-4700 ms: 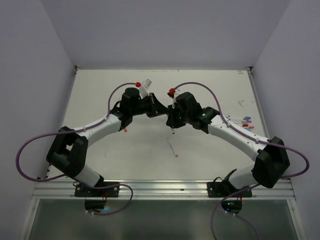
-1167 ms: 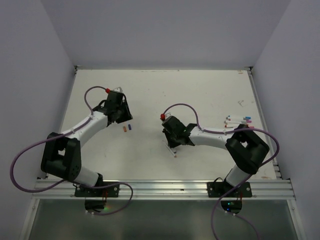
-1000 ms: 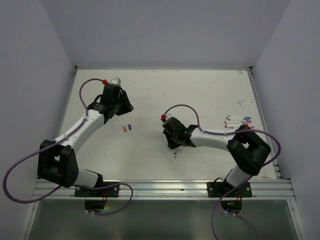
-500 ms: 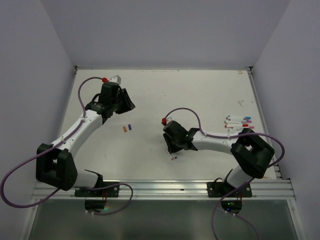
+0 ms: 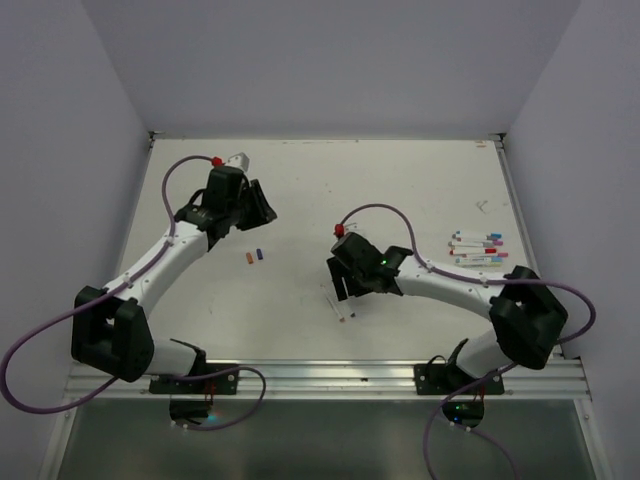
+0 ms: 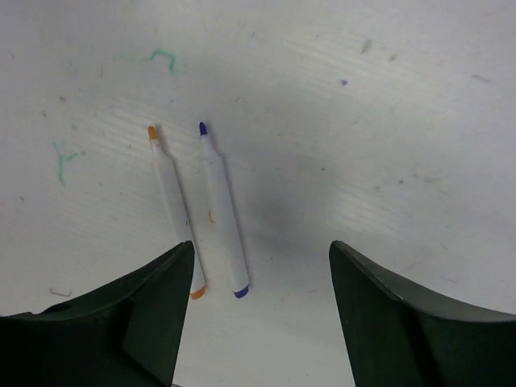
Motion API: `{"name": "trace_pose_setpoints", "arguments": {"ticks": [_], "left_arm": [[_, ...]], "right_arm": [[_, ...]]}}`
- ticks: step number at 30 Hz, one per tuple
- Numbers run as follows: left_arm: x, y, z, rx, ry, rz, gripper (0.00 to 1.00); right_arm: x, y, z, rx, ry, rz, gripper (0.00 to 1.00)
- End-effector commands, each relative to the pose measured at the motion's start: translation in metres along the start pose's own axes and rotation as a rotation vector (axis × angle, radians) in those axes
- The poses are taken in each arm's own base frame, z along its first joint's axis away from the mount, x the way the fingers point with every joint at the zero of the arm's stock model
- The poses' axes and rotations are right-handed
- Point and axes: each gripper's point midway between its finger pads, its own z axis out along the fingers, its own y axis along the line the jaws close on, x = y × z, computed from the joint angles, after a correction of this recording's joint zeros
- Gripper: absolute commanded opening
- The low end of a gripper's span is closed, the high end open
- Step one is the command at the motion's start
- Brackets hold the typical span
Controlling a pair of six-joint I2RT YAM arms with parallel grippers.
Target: Open the pen caps
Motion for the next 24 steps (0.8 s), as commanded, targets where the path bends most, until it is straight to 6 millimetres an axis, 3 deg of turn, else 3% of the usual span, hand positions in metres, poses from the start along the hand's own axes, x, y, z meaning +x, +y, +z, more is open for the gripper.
{"name": "trace_pose_setpoints", "arguments": {"ticks": [1, 2, 3, 5, 6, 9, 13, 17, 24], "left_arm": [[-0.002, -0.025, -0.006, 0.082, -0.03, 0.018, 0.4], [0.001, -0.033, -0.007, 0.102, -0.028, 0.022, 0.4], [0.002, -0.038, -0.007, 0.112, -0.029, 0.024, 0.4], [0.009, -0.049, -0.007, 0.135, -0.025, 0.028, 0.4], [0.011, -0.054, -0.009, 0.151, -0.028, 0.03, 0.4], [0.021, -0.065, -0.012, 0.197, -0.023, 0.029, 0.4], [0.024, -0.071, -0.017, 0.238, -0.042, 0.03, 0.41], [0.027, -0.071, -0.018, 0.251, -0.043, 0.046, 0.41], [0.031, -0.071, -0.017, 0.263, -0.033, 0.071, 0.41]], "right_arm": [[-0.055, -0.044, -0.046, 0.108, -0.159, 0.211, 0.72], [-0.06, -0.06, -0.052, 0.123, -0.175, 0.278, 0.72], [-0.065, -0.097, -0.059, 0.163, -0.187, 0.4, 0.72], [-0.066, -0.136, -0.066, 0.217, -0.212, 0.536, 0.74], [-0.06, -0.175, -0.073, 0.303, -0.219, 0.634, 0.74], [-0.039, -0.232, -0.076, 0.418, -0.154, 0.818, 0.72], [-0.009, -0.27, -0.065, 0.445, -0.07, 1.01, 0.64], [0.006, -0.304, -0.062, 0.496, -0.08, 1.129, 0.55], [0.031, -0.328, -0.048, 0.532, -0.024, 1.228, 0.5]]}}
